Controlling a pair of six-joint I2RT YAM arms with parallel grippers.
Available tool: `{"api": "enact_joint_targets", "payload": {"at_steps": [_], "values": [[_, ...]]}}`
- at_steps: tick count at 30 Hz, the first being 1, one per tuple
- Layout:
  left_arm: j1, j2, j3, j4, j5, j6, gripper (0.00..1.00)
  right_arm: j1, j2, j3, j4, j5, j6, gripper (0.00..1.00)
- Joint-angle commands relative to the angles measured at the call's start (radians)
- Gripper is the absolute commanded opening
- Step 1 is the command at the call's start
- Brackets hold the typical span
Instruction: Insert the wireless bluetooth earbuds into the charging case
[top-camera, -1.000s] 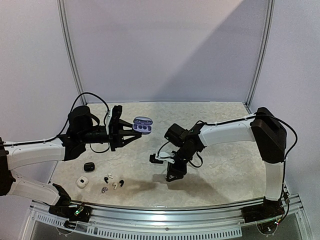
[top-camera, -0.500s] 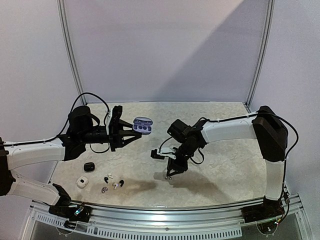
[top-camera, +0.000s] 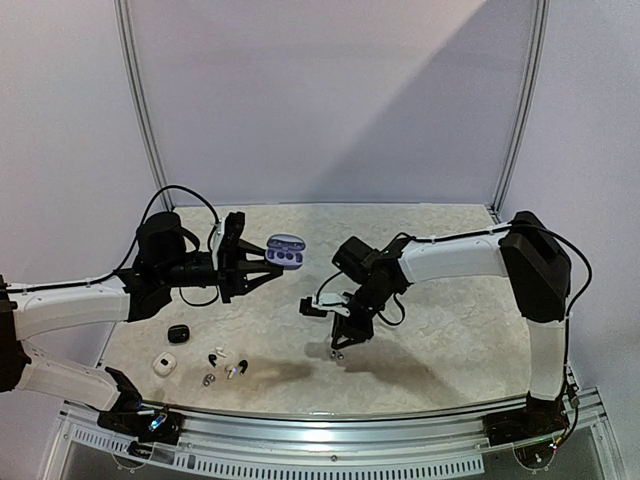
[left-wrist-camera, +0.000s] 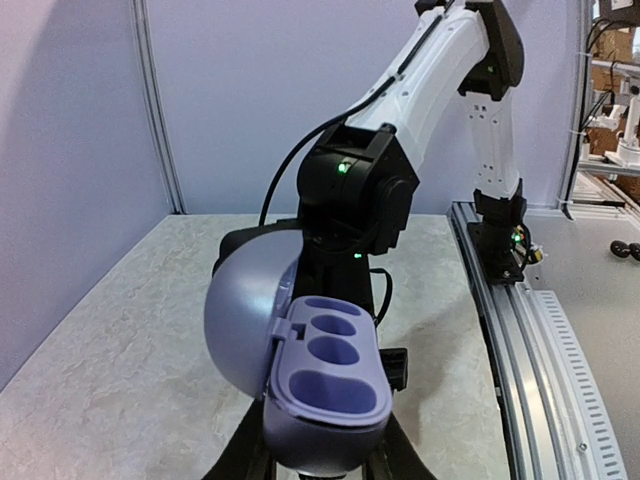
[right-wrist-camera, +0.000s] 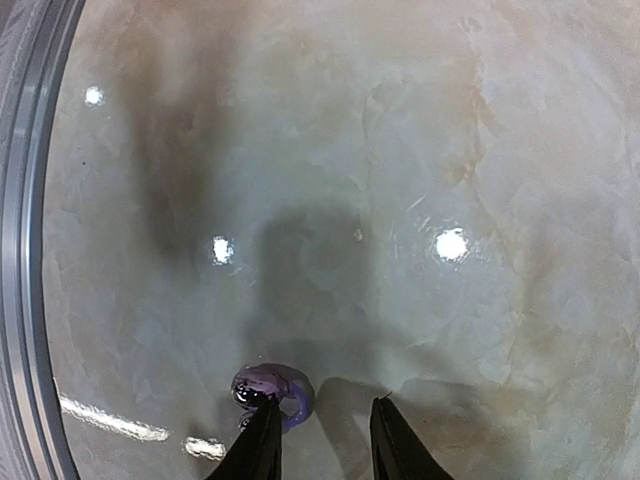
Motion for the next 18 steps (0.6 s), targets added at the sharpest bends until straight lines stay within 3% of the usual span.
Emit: {"api": "enact_joint_targets", "payload": {"at_steps": [1, 18], "values": [[-0.013, -0.017, -0.006, -0.008, -0.002, 0.013, 0.00, 0.000, 0.035, 0.001, 0.000, -0.006, -0.003, 0.29], [-0.012, -0.012, -0.003, -0.019, -0.002, 0.022, 0.00, 0.041, -0.003, -0.045, -0.035, -0.009, 0.017, 0.29]]}}
